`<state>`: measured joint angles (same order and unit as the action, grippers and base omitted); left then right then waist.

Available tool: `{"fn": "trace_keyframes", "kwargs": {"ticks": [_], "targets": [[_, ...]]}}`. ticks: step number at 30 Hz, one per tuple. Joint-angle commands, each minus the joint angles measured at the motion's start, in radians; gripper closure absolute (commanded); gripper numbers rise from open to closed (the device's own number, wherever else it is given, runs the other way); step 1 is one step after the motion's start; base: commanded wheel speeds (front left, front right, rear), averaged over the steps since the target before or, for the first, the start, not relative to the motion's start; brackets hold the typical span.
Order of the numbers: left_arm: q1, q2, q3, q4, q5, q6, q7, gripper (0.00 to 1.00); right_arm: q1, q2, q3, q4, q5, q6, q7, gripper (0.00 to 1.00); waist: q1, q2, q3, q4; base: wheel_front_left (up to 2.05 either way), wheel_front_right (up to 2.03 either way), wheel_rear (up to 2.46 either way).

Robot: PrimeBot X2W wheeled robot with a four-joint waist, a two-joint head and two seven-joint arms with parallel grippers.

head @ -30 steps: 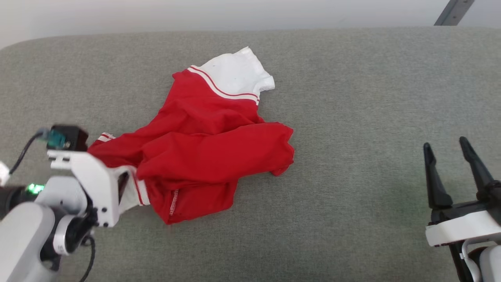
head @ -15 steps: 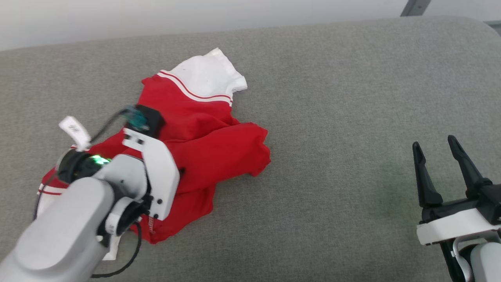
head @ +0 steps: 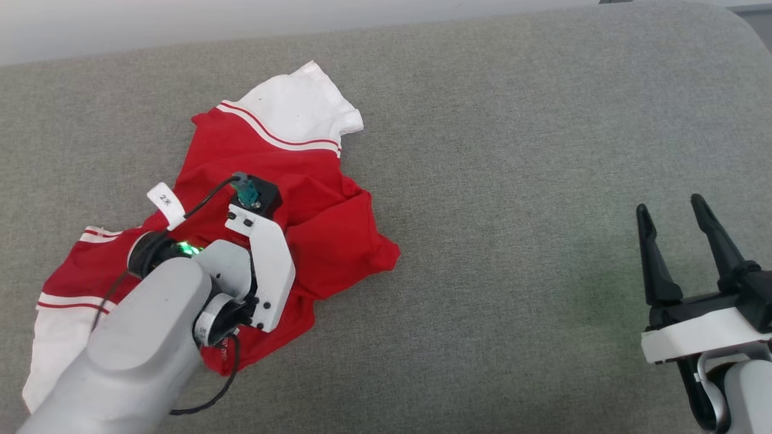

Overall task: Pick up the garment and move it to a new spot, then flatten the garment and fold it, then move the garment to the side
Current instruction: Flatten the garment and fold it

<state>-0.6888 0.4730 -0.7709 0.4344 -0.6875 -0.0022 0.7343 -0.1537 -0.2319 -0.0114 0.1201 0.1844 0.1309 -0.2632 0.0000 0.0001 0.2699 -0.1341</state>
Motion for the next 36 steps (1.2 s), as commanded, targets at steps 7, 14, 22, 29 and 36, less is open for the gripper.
{"fn": "trace_keyframes", "kwargs": {"ticks": [7,14,22,29,36], "targets": [[0.087,-0.035,-0.063,-0.034,-0.051,-0.058,0.062,1.00,0.018,-0.003,-0.025,-0.001,-0.006,0.000,-0.002,0.00,0.0000,-0.0001,-0.012,0.020,0.00,0.00,0.00],[0.141,-0.009,-0.089,-0.226,-0.073,-0.026,0.133,1.00,0.027,-0.007,-0.018,0.003,0.013,0.000,-0.002,0.00,0.0000,-0.0001,-0.020,0.052,0.00,0.00,0.00],[0.163,-0.011,-0.051,-0.307,-0.049,0.032,0.040,0.00,0.005,-0.040,0.046,0.015,0.053,0.000,-0.002,0.00,0.0000,-0.0001,-0.024,0.100,0.00,0.00,0.00],[0.186,0.002,0.024,-0.338,-0.053,0.049,-0.112,0.00,0.011,-0.063,0.063,0.015,0.054,0.000,-0.002,0.00,0.0000,-0.0001,-0.055,0.130,0.00,0.00,0.00],[0.213,0.040,0.090,-0.347,0.005,0.040,-0.345,0.00,0.025,-0.080,0.072,0.018,0.047,0.000,-0.002,0.00,0.0000,-0.0001,-0.090,0.160,0.00,0.00,0.00]]}}
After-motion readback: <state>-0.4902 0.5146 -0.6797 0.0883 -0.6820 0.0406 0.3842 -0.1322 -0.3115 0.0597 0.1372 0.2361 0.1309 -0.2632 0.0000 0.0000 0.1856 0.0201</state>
